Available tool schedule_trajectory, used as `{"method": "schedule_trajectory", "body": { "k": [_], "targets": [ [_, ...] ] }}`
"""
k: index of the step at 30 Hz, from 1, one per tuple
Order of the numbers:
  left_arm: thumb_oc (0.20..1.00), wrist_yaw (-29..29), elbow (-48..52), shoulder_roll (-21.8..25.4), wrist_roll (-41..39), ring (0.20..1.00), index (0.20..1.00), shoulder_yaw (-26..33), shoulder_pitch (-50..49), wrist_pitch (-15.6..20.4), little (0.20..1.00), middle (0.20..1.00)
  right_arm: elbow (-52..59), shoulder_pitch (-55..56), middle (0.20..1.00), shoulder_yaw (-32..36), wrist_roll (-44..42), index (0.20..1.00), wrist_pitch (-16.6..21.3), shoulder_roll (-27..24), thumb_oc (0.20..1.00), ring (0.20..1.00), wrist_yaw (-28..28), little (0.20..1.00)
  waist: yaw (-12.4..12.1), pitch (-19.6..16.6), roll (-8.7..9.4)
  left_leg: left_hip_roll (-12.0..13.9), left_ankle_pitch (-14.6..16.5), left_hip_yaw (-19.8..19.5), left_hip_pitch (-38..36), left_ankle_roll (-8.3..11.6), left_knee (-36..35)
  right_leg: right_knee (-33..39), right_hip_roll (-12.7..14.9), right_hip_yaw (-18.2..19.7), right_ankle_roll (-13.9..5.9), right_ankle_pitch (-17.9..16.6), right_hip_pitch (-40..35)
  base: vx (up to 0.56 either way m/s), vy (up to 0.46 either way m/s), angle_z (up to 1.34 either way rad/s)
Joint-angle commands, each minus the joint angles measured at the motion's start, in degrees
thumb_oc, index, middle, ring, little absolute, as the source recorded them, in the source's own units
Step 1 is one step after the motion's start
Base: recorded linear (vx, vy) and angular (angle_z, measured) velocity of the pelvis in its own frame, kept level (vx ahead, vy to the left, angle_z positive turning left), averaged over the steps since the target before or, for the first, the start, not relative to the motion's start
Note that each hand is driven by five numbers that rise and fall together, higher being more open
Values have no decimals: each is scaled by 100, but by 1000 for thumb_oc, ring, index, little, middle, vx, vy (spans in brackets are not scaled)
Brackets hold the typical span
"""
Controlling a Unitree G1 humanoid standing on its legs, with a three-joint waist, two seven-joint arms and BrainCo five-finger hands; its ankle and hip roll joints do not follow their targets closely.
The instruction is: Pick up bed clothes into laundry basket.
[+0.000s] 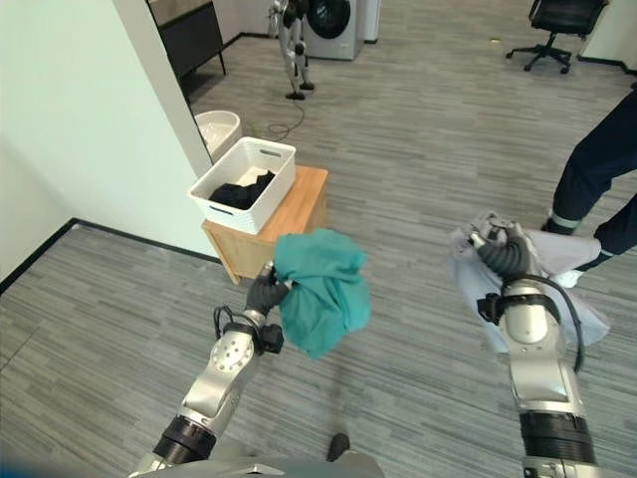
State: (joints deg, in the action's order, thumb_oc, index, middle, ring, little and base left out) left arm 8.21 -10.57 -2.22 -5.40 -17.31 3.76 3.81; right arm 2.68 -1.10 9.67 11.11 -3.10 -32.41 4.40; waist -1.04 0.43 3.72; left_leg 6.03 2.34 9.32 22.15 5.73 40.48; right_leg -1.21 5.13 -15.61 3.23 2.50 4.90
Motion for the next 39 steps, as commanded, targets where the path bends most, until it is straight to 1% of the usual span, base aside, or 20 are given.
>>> {"method": "schedule_trajectory", "body": {
  "k": [1,2,3,4,5,8,9,10,12,13,14,15,16,17,18,19,21,25,30,39],
  "targets": [
    [200,88,459,-426,143,200,200,33,222,443,200,200,518,-261,200,91,4,200,362,-365,200,200,36,200,-238,-283,-168,-100,296,296,-980,-115,-1744,621,262,-155,-592,-733,-319,200,-5,-13],
    [200,97,479,-413,128,200,200,77,178,473,200,200,528,-213,200,44,94,200,394,-369,200,200,48,200,-291,-327,-300,-104,-98,345,-1089,-164,-2804,621,158,-132,-607,-671,-352,491,6,-23],
    [200,80,511,-381,106,200,200,144,80,522,200,200,461,-222,200,-39,177,200,417,-369,200,200,99,200,-403,-378,-501,-45,-855,637,-1048,-112,-4199,621,42,-174,-624,-420,-615,546,-16,-12],
    [200,39,498,-360,126,200,200,94,47,548,200,200,432,-200,200,-88,194,200,427,-348,200,200,138,200,-414,-367,-532,23,-1001,976,-954,-53,-4548,621,1,-274,-609,-288,-732,418,-23,-1],
    [200,38,496,-358,128,200,200,93,41,552,200,200,423,-201,200,-93,196,200,433,-345,200,200,143,200,-403,-375,-523,13,-997,969,-953,-48,-4548,621,9,-287,-610,-274,-737,203,-46,20],
    [200,26,511,-339,188,200,200,4,-17,530,200,200,382,-207,200,-80,312,200,443,-383,200,200,373,200,-361,-408,-592,348,-1058,2002,-617,-104,-4548,621,-100,-587,-541,7,-1084,296,-85,32],
    [200,51,560,-332,182,200,200,77,-76,485,200,200,468,-160,200,-42,359,200,407,-333,200,200,377,200,-354,-440,-641,330,-1001,2015,-791,-203,-4548,621,-173,-602,-568,15,-1186,611,-103,47],
    [200,100,649,-290,123,200,200,207,-252,464,200,200,582,-173,200,-68,383,200,431,-170,200,200,405,200,-484,-551,-741,59,-1261,1495,-927,-330,-4548,620,-359,-451,-584,233,-1579,637,-93,32],
    [200,95,719,-235,65,200,200,209,-295,487,200,200,616,-211,200,-36,382,200,469,-167,200,200,449,200,-537,-603,-752,55,-1353,1447,-1040,-384,-4548,341,-416,-420,-598,448,-1652,466,-51,-12],
    [200,121,747,-150,49,200,200,194,-292,446,200,200,672,-247,200,20,389,200,494,-189,200,200,501,200,-584,-674,-687,17,-1331,1480,-1332,-494,-4548,-671,-312,-399,-993,824,-1641,256,-26,-39],
    [200,121,750,-147,48,200,200,195,-291,443,200,200,676,-248,200,20,388,200,492,-188,200,200,499,200,-601,-676,-698,40,-1347,1492,-1323,-493,-4548,-692,-325,-380,-981,819,-1614,386,-37,-24],
    [200,103,766,-113,42,200,200,195,-296,443,200,200,738,-284,200,72,400,200,493,-295,200,200,502,200,-613,-688,-671,4,-1351,1418,-1405,-493,-4548,-1281,-166,-428,-1206,775,-1464,255,-63,4],
    [200,56,757,-4,70,200,200,110,-204,475,200,200,844,-389,200,382,323,200,532,-581,200,200,545,200,-536,-702,-688,62,-1369,1208,-1438,-513,-4548,-2602,-93,-254,-1379,412,-730,356,-156,23],
    [200,-124,537,260,46,200,200,35,-138,567,200,200,-770,-1732,200,1042,-389,200,332,-2559,200,200,47,200,-578,-799,-518,39,-1350,1046,-1441,-506,-4548,-2780,-42,-225,-1375,493,-472,279,-203,60],
    [200,-289,457,136,-2,200,200,-196,92,312,200,200,-512,-2387,200,396,-236,200,4,-1839,200,200,121,200,-651,-846,-536,79,-1313,988,-1411,-493,-4548,-2450,-12,-197,-1293,577,-357,146,-221,99],
    [200,-420,566,65,-232,200,200,-139,41,298,200,200,-247,-2781,200,316,-52,200,-349,-1722,200,200,68,200,-576,-841,-512,92,-1266,958,-1383,-467,-4548,-2082,98,-206,-1221,544,-264,47,-128,106],
    [200,-468,515,-58,-270,200,200,-157,30,293,200,200,219,-3228,200,523,16,200,-800,-1827,200,200,-229,200,-447,-804,-493,95,-1150,847,-1404,-382,-4548,-1233,236,-76,-1127,256,1,89,-223,59],
    [200,-499,124,-285,-383,200,200,-398,66,338,200,200,172,-3436,200,594,239,200,-1199,-2112,200,200,-600,200,-188,-712,-305,-102,-914,299,-1520,-352,-4548,570,190,860,-1005,-544,-158,104,-216,104],
    [200,-439,161,-310,-286,200,200,-272,-178,238,200,200,-171,-3535,200,594,380,200,-1181,-2114,200,200,-526,200,-292,-768,-186,-71,-887,174,-1740,-204,-4548,621,314,299,-933,-644,-509,-6,-127,92],
    [200,-487,333,-181,-354,200,200,-170,-410,159,200,200,-1448,-3622,200,-135,773,200,-1090,-2098,200,200,-269,200,-565,-829,-143,43,-966,-100,-1645,-73,-4548,621,173,62,-762,-565,-522,26,-94,1]
  ]
}}
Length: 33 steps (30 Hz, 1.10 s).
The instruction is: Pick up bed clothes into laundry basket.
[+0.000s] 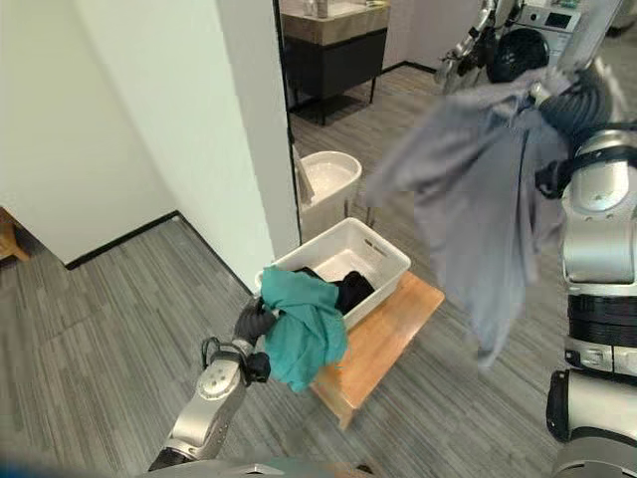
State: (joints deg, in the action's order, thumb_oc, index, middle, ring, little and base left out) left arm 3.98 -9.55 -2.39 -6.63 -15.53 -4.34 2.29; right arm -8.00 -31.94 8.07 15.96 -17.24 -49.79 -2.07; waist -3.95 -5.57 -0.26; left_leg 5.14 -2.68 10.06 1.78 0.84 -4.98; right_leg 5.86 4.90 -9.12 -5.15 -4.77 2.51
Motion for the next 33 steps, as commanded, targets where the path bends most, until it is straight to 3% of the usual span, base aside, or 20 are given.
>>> {"method": "schedule_trajectory", "body": {
  "k": [1,12,21,24,33],
  "targets": [
    [200,-75,240,-156,-236,200,200,-354,377,309,200,200,-477,-619,200,-38,285,200,324,-362,200,200,427,200,-302,-222,261,152,-463,-157,396,443,-2,-86,193,-623,84,163,-276,1,-43,6],
    [200,-109,337,-141,-295,200,200,-364,155,232,200,200,-785,-1650,200,-384,375,200,111,-577,200,200,481,200,-442,-238,301,276,-491,-87,368,588,-2,-86,119,-848,99,243,-377,26,-33,7],
    [200,-97,398,-31,-375,200,200,-327,97,275,200,200,-2648,-3821,200,-2205,386,200,145,-1016,200,200,815,200,-538,-274,408,277,-481,-119,421,593,-2,-86,132,-995,90,299,-384,26,4,6],
    [200,-100,432,7,-399,200,200,-295,101,273,200,200,-3027,-4309,200,-2492,237,200,134,-1013,200,200,912,200,-575,-272,467,279,-484,-133,494,603,-2,-86,143,-1050,56,300,-357,14,17,10],
    [200,-135,425,16,-380,200,200,-305,255,231,200,200,-2990,-4723,200,-2496,84,200,51,-915,200,200,958,200,-615,-213,607,296,-518,-229,738,680,-2,-86,160,-1274,-42,326,-312,3,21,17]
  ]
}}
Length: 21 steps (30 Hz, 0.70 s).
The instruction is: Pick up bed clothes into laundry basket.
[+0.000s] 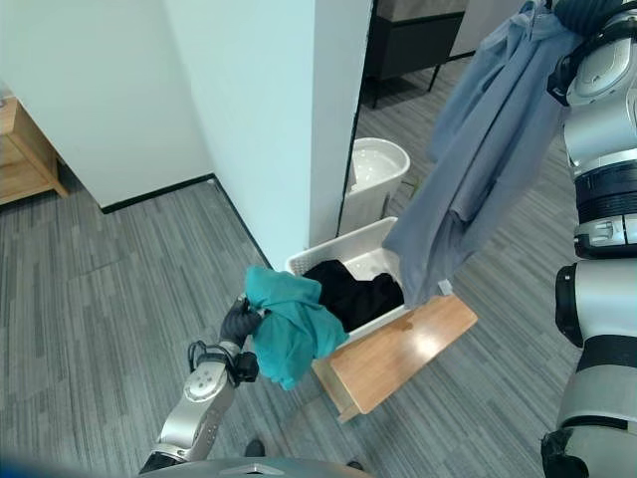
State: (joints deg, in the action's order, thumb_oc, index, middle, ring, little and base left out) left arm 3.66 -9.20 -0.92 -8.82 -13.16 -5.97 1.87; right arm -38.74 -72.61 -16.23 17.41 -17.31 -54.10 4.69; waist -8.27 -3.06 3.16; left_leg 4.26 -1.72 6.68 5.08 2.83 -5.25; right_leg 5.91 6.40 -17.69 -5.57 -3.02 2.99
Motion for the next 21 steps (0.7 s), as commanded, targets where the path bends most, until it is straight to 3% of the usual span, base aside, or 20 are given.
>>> {"method": "schedule_trajectory", "body": {
  "k": [1,9,12,15,16,21],
  "targets": [
    [200,-98,382,-136,-151,200,200,-546,457,260,200,200,144,-610,200,-3,-72,200,66,-472,200,200,271,200,-186,-456,288,381,-609,82,429,476,25,-91,9,-443,-18,155,-354,16,30,24],
    [200,-107,317,-162,-173,200,200,-493,598,213,200,200,862,339,200,690,68,200,4,-122,200,200,64,200,-245,-314,351,334,-603,25,537,391,25,-91,62,-461,-82,180,-285,-4,32,13],
    [200,-100,259,-175,-207,200,200,-532,789,208,200,200,870,540,200,749,82,200,51,271,200,200,97,200,-276,-154,366,344,-674,39,738,360,25,-91,64,-434,-85,157,-94,-97,23,-4],
    [200,-1,304,-233,-222,200,200,-521,1100,203,200,200,1410,984,200,1148,234,200,-123,1066,200,200,13,200,-262,51,345,403,-746,81,1007,337,25,-91,37,-404,-87,126,154,-98,11,-6],
    [200,-1,300,-217,-222,200,200,-522,1099,203,200,200,1436,1014,200,1179,245,200,-132,1076,200,200,4,200,-261,38,362,405,-747,81,1017,337,25,-91,36,-403,-86,124,165,-48,6,2],
    [200,33,193,-463,-247,200,200,-611,1196,177,200,200,1839,2793,200,1560,450,200,46,2096,200,200,47,200,-303,105,217,337,-770,14,1113,293,25,-91,69,-456,-114,155,215,4,30,6]
  ]
}}
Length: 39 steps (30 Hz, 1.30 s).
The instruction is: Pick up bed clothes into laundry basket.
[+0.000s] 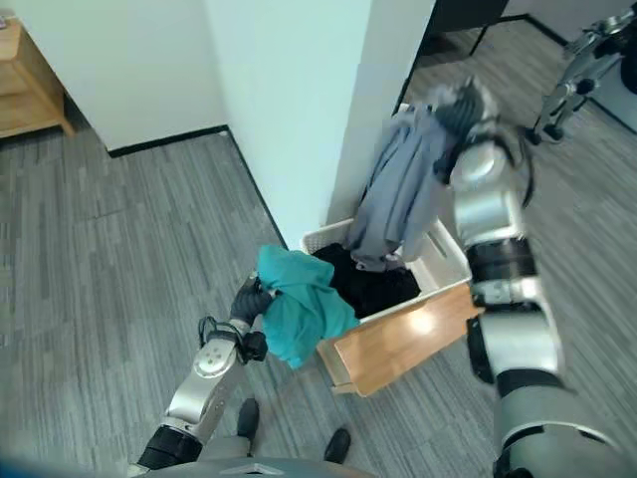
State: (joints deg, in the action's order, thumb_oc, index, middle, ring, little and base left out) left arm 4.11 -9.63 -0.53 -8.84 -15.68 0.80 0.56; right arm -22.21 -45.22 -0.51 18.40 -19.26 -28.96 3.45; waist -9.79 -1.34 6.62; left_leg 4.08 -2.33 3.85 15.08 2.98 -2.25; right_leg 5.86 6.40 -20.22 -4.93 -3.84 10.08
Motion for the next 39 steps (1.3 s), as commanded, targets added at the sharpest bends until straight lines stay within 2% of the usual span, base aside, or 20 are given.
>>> {"method": "schedule_trajectory", "body": {
  "k": [1,5,6,7,10,13,15,16,17,19,21,26,27,31,35,36,37,39],
  "targets": [
    [200,-28,232,-522,-255,200,200,-376,490,315,200,200,88,240,200,-96,401,200,288,-363,200,200,172,200,-171,-71,-154,338,-717,284,102,269,-275,-86,79,-218,-179,249,-514,47,31,6],
    [200,-60,257,-544,-272,200,200,-435,376,339,200,200,-630,581,200,-341,430,200,477,-326,200,200,366,200,-228,-119,-233,282,-742,235,56,253,-275,-86,116,-292,-188,272,-592,48,27,10],
    [200,-75,295,-528,-280,200,200,-485,302,350,200,200,-1223,621,464,-395,405,464,503,-345,464,464,583,464,-270,-138,-267,258,-763,215,54,256,-275,-86,130,-337,-192,284,-619,35,21,19],
    [200,-78,310,-510,-276,200,200,-505,277,357,200,200,-1471,601,1000,-378,360,1000,478,-364,1000,1000,675,1000,-280,-147,-281,247,-773,214,60,258,-275,-86,134,-349,-191,284,-625,13,4,19],
    [200,-99,370,-482,-283,200,200,-583,214,345,200,200,-2157,355,1000,-473,275,1000,367,-397,1000,1000,749,1000,-295,-167,-322,235,-775,218,56,279,-275,-86,151,-379,-204,275,-629,-12,-19,4],
    [200,-109,401,-461,-262,200,200,-589,195,344,200,200,-2237,281,1000,-580,314,1000,324,-523,1000,1000,696,1000,-264,-183,-362,242,-756,242,-3,286,-275,-86,158,-361,-202,273,-664,-3,-13,0],
    [200,-121,424,-345,-141,200,200,-595,219,357,200,200,-2165,190,1000,-849,500,1000,338,-957,1000,1000,507,1000,-195,-250,-368,259,-733,298,-113,287,-275,-86,180,-315,-198,275,-732,0,0,0],
    [200,-120,429,-356,-140,200,200,-595,220,353,200,200,-2157,186,1000,-854,502,1000,335,-970,1000,1000,495,1000,-201,-241,-379,259,-730,303,-123,287,-275,-86,182,-310,-199,277,-739,14,-33,-4],
    [200,-108,444,-267,-50,200,200,-612,267,374,200,200,-2152,24,1000,-952,539,1000,340,-1339,1000,1000,395,1000,-143,-279,-378,276,-716,352,-182,289,-275,-86,204,-281,-201,275,-757,5,-24,-6],
    [200,-80,487,-219,-2,200,200,-597,302,388,200,200,-2091,-29,1000,-900,505,1000,340,-1556,1000,1000,349,1000,-98,-296,-391,286,-706,405,-225,292,-275,-86,218,-250,-207,266,-761,1,-24,-13],
    [200,-60,513,-139,86,200,200,-601,415,414,200,200,-1902,-146,1000,-792,411,1000,344,-1976,1000,1000,291,1000,7,-338,-406,298,-682,496,-300,305,-275,-86,236,-187,-211,252,-757,-19,-34,-20],
    [200,-38,532,-147,298,200,200,-680,655,398,200,200,-973,178,1000,-120,195,1000,253,-2283,1000,1000,148,1000,290,-438,-509,314,-608,656,-456,311,-275,-86,264,-29,-192,213,-760,-10,-27,-16],
    [200,-5,485,-126,524,200,200,-796,870,428,200,200,-522,546,1000,138,162,1000,241,-2210,1000,1000,25,1000,410,-467,-566,322,-570,731,-529,304,-275,-86,272,55,-173,195,-756,-5,-20,-15],
    [200,222,56,-71,1044,200,200,-973,1481,508,200,200,45,1289,1000,249,125,1000,368,-1836,1000,1000,-389,1000,581,-492,-648,350,-519,906,-649,274,-275,-86,277,255,-134,167,-730,0,-4,-25],
    [200,729,-668,217,1918,200,200,-874,2619,390,200,200,551,2861,1000,172,-91,1000,784,-842,1000,1000,-808,1000,857,-537,-777,409,-426,1196,-764,243,-275,-86,280,612,-99,150,-587,37,12,-34],
    [200,730,-675,218,1921,200,200,-873,2627,392,200,200,556,2862,1000,176,-90,1000,786,-838,1000,1000,-809,1000,841,-544,-774,419,-455,1210,-740,240,-275,-86,271,633,-86,119,-553,11,7,-53],
    [200,876,-977,353,2202,200,200,-762,3056,306,200,200,504,3342,1000,75,-179,1000,945,-536,1000,1000,-868,1000,921,-559,-804,425,-401,1287,-769,235,-275,-86,274,747,-83,122,-503,12,-3,-63],
    [200,1016,-1293,553,2451,200,200,-675,3476,190,200,200,386,3730,1000,54,-255,1000,1070,-306,1000,1000,-877,1000,1002,-582,-831,440,-385,1359,-755,235,-275,-86,262,851,-67,100,-417,27,-1,-64]
  ]
}}
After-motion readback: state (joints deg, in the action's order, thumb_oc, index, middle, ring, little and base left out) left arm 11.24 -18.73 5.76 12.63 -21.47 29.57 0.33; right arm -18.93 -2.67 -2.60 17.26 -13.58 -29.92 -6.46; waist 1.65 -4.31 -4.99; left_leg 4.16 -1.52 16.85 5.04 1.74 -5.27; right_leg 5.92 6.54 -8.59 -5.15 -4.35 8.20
